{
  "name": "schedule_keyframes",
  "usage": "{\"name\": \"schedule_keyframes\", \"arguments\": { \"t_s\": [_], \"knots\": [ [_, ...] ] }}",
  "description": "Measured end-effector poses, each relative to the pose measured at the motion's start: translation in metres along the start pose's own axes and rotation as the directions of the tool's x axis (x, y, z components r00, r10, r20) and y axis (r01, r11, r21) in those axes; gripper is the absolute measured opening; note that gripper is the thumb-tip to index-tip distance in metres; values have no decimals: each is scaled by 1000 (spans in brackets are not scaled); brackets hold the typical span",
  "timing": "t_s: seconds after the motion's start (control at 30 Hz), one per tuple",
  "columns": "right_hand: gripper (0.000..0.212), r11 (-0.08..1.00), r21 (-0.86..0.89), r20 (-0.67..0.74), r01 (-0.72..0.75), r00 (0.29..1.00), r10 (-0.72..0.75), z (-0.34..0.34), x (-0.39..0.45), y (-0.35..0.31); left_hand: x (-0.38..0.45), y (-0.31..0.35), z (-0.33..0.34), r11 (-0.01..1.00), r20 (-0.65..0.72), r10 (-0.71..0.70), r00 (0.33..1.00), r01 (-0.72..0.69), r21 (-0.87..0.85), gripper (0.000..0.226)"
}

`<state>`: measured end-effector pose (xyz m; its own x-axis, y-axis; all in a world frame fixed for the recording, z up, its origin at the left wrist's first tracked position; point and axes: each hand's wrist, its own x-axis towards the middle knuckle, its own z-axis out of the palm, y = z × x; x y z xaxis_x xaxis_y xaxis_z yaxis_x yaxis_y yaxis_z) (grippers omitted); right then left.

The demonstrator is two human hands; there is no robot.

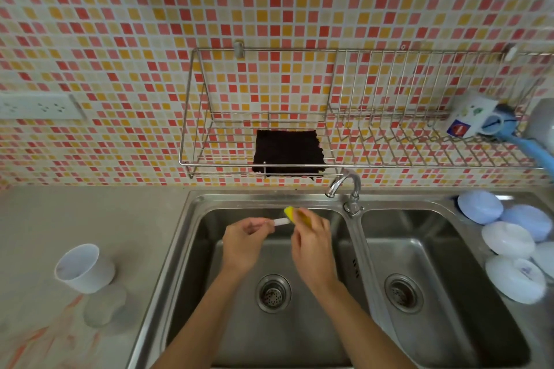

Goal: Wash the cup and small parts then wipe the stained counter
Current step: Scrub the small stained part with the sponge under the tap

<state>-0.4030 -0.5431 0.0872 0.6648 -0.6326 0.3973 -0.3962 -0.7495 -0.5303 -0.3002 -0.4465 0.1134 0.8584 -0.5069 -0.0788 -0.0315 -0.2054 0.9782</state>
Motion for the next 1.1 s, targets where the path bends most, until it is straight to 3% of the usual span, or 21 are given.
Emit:
{"name": "schedule_keyframes", "arguments": {
  "t_s": [0.07,0.17,0.3,0.37,0.5,0.57,0.67,0.77,0.93,1.1],
  "knots": [
    [51,1000,-15,5,-6,1000,7,-1,-2,-2,-2,1,2,1000,-2,-6,1000,6,-2,11],
    [50,980,-73,32,182,983,-180,-3,-10,-11,-1,3,3,999,1,-42,999,42,-11,13],
    [48,983,-122,26,135,991,-133,-5,9,3,-1,2,5,991,38,-121,992,119,57,27],
    [40,963,-184,46,198,980,-192,-2,15,11,-1,2,5,989,62,-134,989,130,64,27],
    [35,924,-217,94,315,949,-301,-6,23,20,-1,1,-1,959,130,83,988,-115,258,6],
    [34,930,-204,112,307,951,-289,-8,28,20,-2,0,-3,928,177,179,968,-226,297,12],
    [36,961,-159,131,229,969,-209,-6,30,24,-1,4,0,907,132,221,966,-254,336,8],
    [38,999,-52,48,3,999,-1,1,11,23,4,2,7,964,21,117,993,-119,239,4],
    [37,999,51,-45,7,999,-5,7,-19,-7,-4,5,23,995,20,-75,997,73,62,20],
    [34,985,31,-89,-167,982,169,5,-14,14,-7,9,27,985,-85,-173,981,175,9,29]
  ]
}}
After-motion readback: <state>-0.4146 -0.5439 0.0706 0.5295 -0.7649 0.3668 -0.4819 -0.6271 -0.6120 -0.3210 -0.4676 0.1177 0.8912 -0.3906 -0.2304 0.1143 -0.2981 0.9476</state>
